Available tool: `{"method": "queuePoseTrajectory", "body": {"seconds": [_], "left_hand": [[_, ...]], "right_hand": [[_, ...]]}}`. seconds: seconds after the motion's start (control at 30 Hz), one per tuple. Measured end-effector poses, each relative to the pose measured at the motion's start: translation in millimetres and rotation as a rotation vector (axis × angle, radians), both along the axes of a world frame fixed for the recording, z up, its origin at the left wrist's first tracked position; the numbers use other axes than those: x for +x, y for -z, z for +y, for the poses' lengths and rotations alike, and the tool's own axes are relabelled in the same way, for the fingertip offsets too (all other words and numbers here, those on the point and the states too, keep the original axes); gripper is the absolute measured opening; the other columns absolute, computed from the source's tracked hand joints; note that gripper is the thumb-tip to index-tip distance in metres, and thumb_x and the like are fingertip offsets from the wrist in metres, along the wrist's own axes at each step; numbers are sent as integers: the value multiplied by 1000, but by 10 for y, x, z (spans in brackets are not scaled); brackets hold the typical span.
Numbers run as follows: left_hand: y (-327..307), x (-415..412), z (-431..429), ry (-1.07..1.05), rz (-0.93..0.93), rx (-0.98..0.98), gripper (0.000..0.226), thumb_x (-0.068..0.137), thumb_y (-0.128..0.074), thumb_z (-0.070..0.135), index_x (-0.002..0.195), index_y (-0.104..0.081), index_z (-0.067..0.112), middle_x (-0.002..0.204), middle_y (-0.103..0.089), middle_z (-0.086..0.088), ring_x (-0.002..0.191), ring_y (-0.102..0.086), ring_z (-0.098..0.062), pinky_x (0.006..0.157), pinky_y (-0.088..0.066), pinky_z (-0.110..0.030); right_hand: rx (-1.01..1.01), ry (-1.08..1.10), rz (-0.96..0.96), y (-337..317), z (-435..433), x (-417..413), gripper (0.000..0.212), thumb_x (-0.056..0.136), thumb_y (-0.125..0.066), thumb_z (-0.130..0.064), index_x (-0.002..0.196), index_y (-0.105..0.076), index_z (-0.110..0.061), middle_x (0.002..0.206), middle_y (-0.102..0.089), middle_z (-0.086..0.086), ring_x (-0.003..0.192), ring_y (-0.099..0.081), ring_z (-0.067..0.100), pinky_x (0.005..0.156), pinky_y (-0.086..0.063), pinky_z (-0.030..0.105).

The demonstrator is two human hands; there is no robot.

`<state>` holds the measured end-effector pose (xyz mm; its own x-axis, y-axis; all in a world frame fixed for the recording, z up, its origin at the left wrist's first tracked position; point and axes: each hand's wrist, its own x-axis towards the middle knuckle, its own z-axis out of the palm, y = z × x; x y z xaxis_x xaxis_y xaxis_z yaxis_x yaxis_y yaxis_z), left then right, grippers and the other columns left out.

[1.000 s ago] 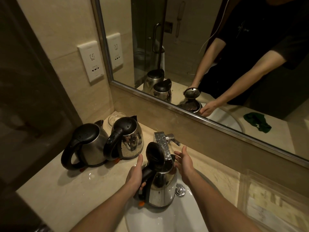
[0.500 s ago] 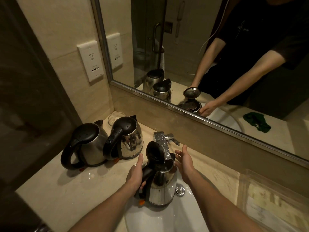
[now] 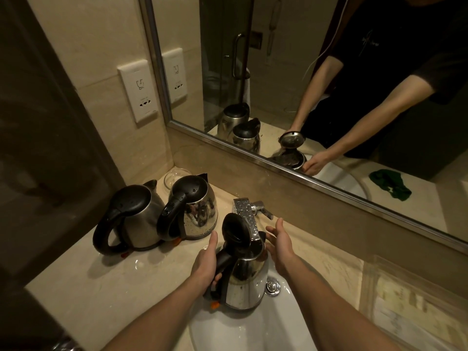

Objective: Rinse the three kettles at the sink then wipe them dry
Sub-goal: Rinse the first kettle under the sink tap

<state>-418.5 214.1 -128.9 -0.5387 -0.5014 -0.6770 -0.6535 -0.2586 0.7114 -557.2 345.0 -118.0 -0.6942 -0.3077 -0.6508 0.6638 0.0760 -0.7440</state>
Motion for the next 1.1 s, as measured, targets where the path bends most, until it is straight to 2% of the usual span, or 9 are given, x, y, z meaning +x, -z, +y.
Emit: {"method": "queuePoseTrajectory", "body": {"seconds": [0.13, 0.3, 0.5, 0.6, 0.73, 0.83, 0.93, 1.1], "left_hand": [[22, -4, -6, 0, -6, -8, 83, 89, -20, 82, 72, -57, 10, 45, -49, -3, 34, -47, -15, 42, -40, -24], [15, 0, 5, -11, -11, 0, 79, 90, -21, 80, 77, -60, 14, 47, -50, -2, 36, -47, -14, 41, -40, -23], [10, 1, 6, -16, -2, 5, 80, 91, -22, 80, 82, -62, 11, 48, -50, -2, 36, -47, -15, 40, -39, -23], [8, 6, 6, -21, 1, 4, 76, 91, -22, 80, 76, -60, 15, 47, -51, -2, 37, -48, -15, 41, -39, -23], [1, 2, 6, -30, 8, 11, 75, 92, -22, 78, 81, -62, 15, 47, -52, -1, 39, -49, -14, 41, -39, -23], [-5, 2, 5, -36, 8, 7, 76, 92, -23, 79, 79, -62, 15, 48, -52, -1, 40, -50, -14, 40, -39, -23], [1, 0, 5, -41, 4, 13, 78, 90, -23, 81, 76, -61, 14, 47, -51, -2, 38, -48, -15, 40, -39, -23], [22, 8, -13, -16, 8, 14, 91, 90, -21, 82, 95, -66, 2, 42, -47, -1, 33, -45, -15, 40, -37, -23]], "right_hand": [[-1, 12, -7, -16, -10, 10, 60, 96, -34, -61, 119, -54, -10, 138, -51, 14, 129, -47, 31, 113, -31, 46], [2, 11, -3, -43, -19, 14, 58, 96, -34, -60, 117, -55, -11, 135, -52, 13, 126, -48, 30, 112, -32, 46], [7, 17, -7, -66, -17, 20, 66, 96, -34, -61, 129, -52, -7, 136, -52, 14, 126, -48, 30, 111, -34, 43], [6, 5, -12, -101, -16, 32, 67, 96, -32, -60, 132, -50, -7, 137, -50, 13, 126, -47, 30, 110, -33, 43], [4, 12, 3, -136, -33, 41, 65, 98, -32, -58, 132, -49, -5, 135, -51, 13, 117, -48, 26, 105, -35, 41], [11, 7, -6, -130, -33, 39, 66, 97, -32, -60, 131, -50, -7, 138, -49, 14, 126, -46, 31, 110, -33, 44], [18, 12, -9, -130, -30, 34, 63, 97, -32, -60, 128, -52, -8, 135, -51, 13, 126, -47, 31, 108, -34, 43], [20, 1, -10, -157, -35, 51, 64, 97, -31, -59, 129, -52, -7, 121, -52, 8, 111, -49, 26, 99, -35, 40]]}}
